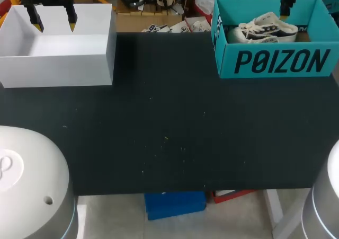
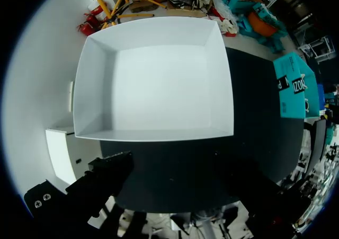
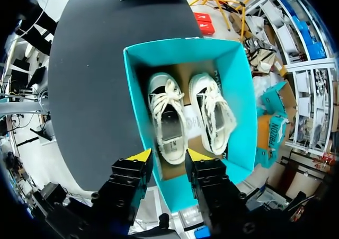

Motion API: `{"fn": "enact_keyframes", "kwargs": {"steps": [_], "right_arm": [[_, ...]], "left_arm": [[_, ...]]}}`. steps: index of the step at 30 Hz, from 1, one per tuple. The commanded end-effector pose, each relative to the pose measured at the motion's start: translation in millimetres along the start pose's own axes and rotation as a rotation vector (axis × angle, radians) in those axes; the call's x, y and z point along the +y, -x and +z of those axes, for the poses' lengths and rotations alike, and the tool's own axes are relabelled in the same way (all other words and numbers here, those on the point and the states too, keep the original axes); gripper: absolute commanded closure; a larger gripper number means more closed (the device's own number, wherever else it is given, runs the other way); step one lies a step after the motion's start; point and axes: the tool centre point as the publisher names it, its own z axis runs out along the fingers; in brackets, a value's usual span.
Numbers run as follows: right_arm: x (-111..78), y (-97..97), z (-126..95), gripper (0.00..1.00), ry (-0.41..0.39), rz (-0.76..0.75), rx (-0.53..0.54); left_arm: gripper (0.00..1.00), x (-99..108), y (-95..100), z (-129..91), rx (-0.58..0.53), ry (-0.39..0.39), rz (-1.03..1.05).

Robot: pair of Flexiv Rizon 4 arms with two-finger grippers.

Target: Take the shoe out of the shoebox, open the shoe tongue, remove and reinsert the insole, then place the shoe into the shoebox

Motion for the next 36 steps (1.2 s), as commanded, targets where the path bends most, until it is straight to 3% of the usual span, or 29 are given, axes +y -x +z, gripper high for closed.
{"fn": "enact_keyframes", "kwargs": {"steps": [1,12,15,24,36], "right_arm": [[1.8,10.9,14.4,0.63,0.007,0.000,0.023],[11.3,28.2,55.2,0.65,0.029,-0.042,0.071],[11.4,31.0,69.4,0.59,0.052,-0.039,0.081],[9.1,37.8,104.2,0.65,0.074,-0.028,0.118],[12.9,44.3,127.5,0.71,0.087,-0.042,0.155]], "left_arm": [[0.00,0.5,-0.6,-0.7,-0.003,0.002,-0.002],[0.00,0.5,-0.6,-0.7,-0.003,0.002,-0.002],[0.00,0.5,-0.6,-0.7,-0.003,0.002,-0.002],[0.00,0.5,-0.6,-0.7,-0.003,0.002,-0.002],[0.00,0.5,-0.6,-0.7,-0.003,0.002,-0.002]]}}
